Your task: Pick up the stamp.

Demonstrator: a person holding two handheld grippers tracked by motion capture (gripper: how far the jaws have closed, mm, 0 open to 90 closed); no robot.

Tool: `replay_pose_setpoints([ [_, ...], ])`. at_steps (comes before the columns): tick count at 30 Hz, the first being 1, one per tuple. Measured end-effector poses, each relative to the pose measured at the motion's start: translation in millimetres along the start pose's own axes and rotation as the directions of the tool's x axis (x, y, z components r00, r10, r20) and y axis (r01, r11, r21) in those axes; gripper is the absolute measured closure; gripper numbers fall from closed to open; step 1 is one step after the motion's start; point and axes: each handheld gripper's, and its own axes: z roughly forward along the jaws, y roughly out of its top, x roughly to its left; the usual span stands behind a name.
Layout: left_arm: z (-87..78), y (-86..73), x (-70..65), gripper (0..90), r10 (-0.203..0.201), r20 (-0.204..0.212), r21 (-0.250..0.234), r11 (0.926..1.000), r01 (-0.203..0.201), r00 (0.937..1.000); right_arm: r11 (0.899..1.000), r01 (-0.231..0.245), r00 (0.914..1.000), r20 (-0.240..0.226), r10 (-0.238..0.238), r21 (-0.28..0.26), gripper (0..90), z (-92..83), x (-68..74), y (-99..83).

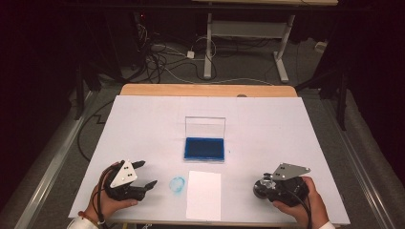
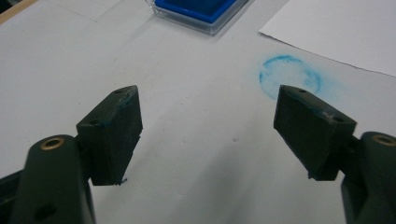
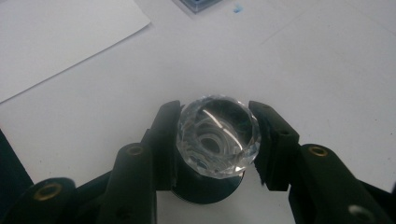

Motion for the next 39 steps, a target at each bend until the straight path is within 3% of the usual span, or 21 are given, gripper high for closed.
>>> replay_pose_setpoints([
  [22, -0.1, 0.4, 2.7, 24.1, -0.017, 0.011, -0.02, 0.9996, 0.018, 0.9998, 0.996, 0.011, 0.9996, 0.025, -0.009, -0.092, 57.0, -8.6, -9.0, 26.6],
  [39, -4.4, -4.4, 1.6, 24.1, -0.032, 0.004, -0.018, 0.9993, 0.032, 0.9995, 0.986, 0.063, 0.9979, -0.003, -0.064, -0.152, 57.0, 4.7, -7.6, 71.3],
])
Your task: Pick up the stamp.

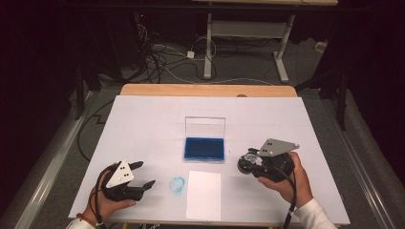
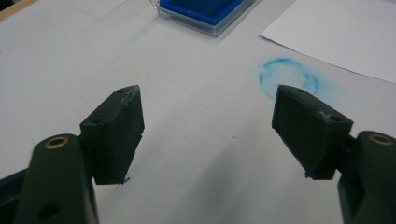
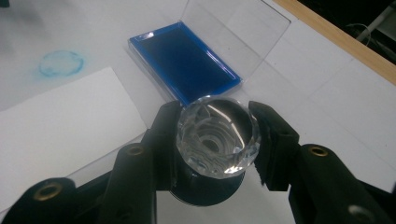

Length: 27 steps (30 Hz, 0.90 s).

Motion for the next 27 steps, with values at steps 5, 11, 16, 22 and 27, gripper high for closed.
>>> replay_pose_setpoints([
  [5, 0.6, 0.9, -1.3, 24.1, -0.003, -0.005, -0.008, 1.0, 0.003, 1.0, 1.0, 0.007, 1.0, -0.005, -0.007, -0.012, 57.0, 3.8, -0.6, 6.7],
  [11, 1.7, 1.6, -2.3, 24.1, 0.003, -0.007, -0.006, 1.0, -0.003, 1.0, 0.999, 0.022, 0.9996, -0.015, -0.023, -0.032, 57.0, 7.3, 0.0, 15.9],
  [16, 4.5, 3.2, -1.5, 24.1, -0.001, -0.004, -0.007, 1.0, 0.001, 1.0, 0.998, 0.024, 0.9994, -0.023, -0.025, -0.049, 57.0, 10.1, 0.6, 21.1],
  [22, 10.5, 6.5, -0.7, 24.1, -0.001, 0.006, -0.008, 1.0, 0.001, 1.0, 0.998, 0.017, 0.9996, -0.023, -0.018, -0.059, 57.0, 13.1, 1.7, 25.4],
  [27, 12.8, 8.8, 0.6, 24.0, 0.007, 0.005, -0.011, 0.9999, -0.007, 1.0, 0.997, 0.021, 0.999, -0.037, -0.024, -0.068, 57.0, 20.0, 5.2, 32.7],
])
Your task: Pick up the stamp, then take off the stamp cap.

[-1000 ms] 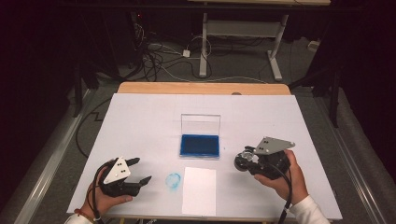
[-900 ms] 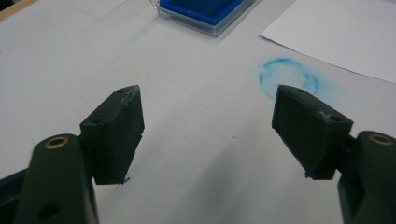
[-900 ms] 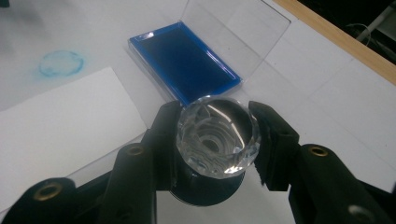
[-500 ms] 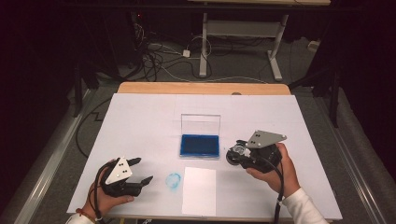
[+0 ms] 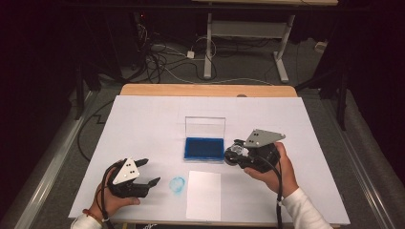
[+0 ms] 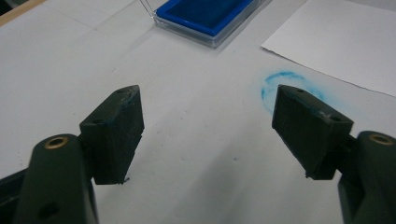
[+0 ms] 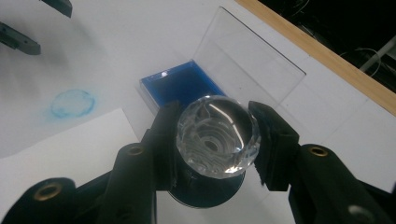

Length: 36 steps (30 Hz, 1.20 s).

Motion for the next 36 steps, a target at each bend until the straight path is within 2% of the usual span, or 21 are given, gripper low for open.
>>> replay_pose_setpoints([
  [7, 1.2, 3.0, 3.5, 23.9, -0.017, -0.001, -0.037, 0.9992, 0.016, 0.9999, 1.0, 0.012, 0.9999, -0.011, -0.012, -0.014, 57.0, 4.8, 2.9, 6.6],
  [8, 3.5, 5.0, 2.2, 23.9, -0.039, 0.005, -0.061, 0.9974, 0.04, 0.9992, 1.0, 0.01, 0.9999, -0.011, -0.01, -0.018, 57.0, 5.2, 3.2, 7.5],
  [10, 4.5, 5.9, 2.1, 23.9, -0.038, 0.005, -0.062, 0.9973, 0.039, 0.9992, 1.0, 0.015, 0.9998, -0.013, -0.015, -0.025, 57.0, 5.9, 3.2, 9.2],
  [11, 4.6, 6.8, 3.8, 23.9, -0.012, 0.003, -0.046, 0.9989, 0.012, 0.9999, 1.0, 0.015, 0.9998, -0.013, -0.015, -0.025, 57.0, 5.9, 3.2, 9.2],
  [14, 7.1, 8.8, 4.0, 26.8, 0.007, 0.031, -0.044, 0.999, -0.006, 0.9995, 0.999, 0.018, 0.9997, -0.016, -0.019, -0.034, 57.0, 7.5, 4.5, 11.3],
  [22, 11.9, 16.9, 5.9, 27.8, 0.006, 0.032, -0.071, 0.9975, -0.003, 0.9995, 0.998, 0.025, 0.9993, -0.027, -0.026, -0.054, 57.0, 17.6, 9.2, 19.4],
  [24, 14.9, 21.2, 7.2, 27.8, 0.022, 0.024, -0.068, 0.9975, -0.021, 0.9995, 0.998, 0.022, 0.9992, -0.032, -0.024, -0.063, 57.0, 19.3, 10.4, 22.7],
  [28, 24.8, 31.9, 8.4, 27.8, 0.032, 0.021, -0.07, 0.9971, -0.03, 0.9993, 0.996, 0.022, 0.9988, -0.042, -0.026, -0.084, 57.0, 23.1, 11.5, 28.6],
  [31, 33.0, 39.8, 5.9, 27.8, 0.063, 0.004, -0.051, 0.9967, -0.063, 0.998, 0.996, 0.023, 0.9985, -0.048, -0.027, -0.09, 57.0, 26.6, 14.3, 30.1],
  [36, 44.0, 52.5, -0.5, 27.3, 0.086, 0.041, -0.079, 0.9935, -0.083, 0.9955, 0.995, 0.022, 0.9982, -0.053, -0.028, -0.099, 57.0, 26.0, 18.8, 29.3],
])
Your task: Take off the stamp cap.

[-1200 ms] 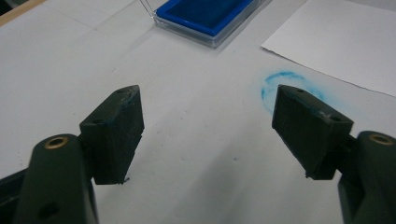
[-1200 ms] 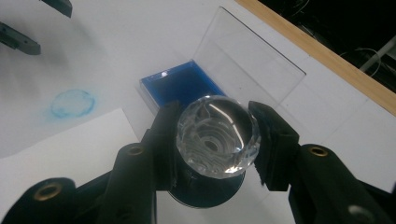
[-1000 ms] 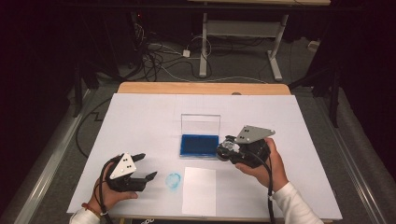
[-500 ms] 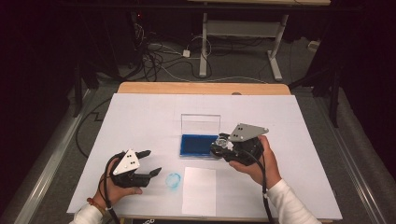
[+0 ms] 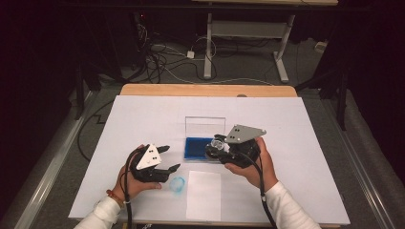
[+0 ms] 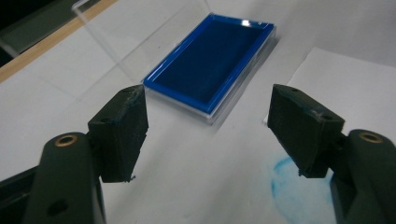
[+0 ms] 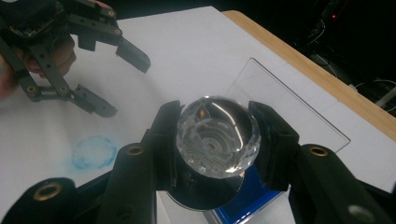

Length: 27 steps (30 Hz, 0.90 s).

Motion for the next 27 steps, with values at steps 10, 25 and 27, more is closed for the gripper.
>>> replay_pose_setpoints([
  [10, 22.9, 26.4, -25.2, 24.7, 0.007, 0.067, -0.049, 0.9988, -0.004, 0.9977, 0.999, -0.034, 0.9987, -0.04, 0.032, -0.034, 57.0, -2.4, 9.6, -2.8],
  [25, 39.7, 38.4, -47.0, 24.8, 0.039, 0.128, -0.054, 0.998, -0.033, 0.991, 0.999, -0.034, 0.9959, -0.085, 0.031, -0.032, 57.0, 7.5, 24.6, -7.3],
  [27, 40.5, 38.4, -47.3, 24.8, 0.033, 0.133, -0.06, 0.9979, -0.025, 0.9906, 0.999, -0.034, 0.9957, -0.087, 0.031, -0.03, 57.0, 9.4, 26.4, -8.0],
])
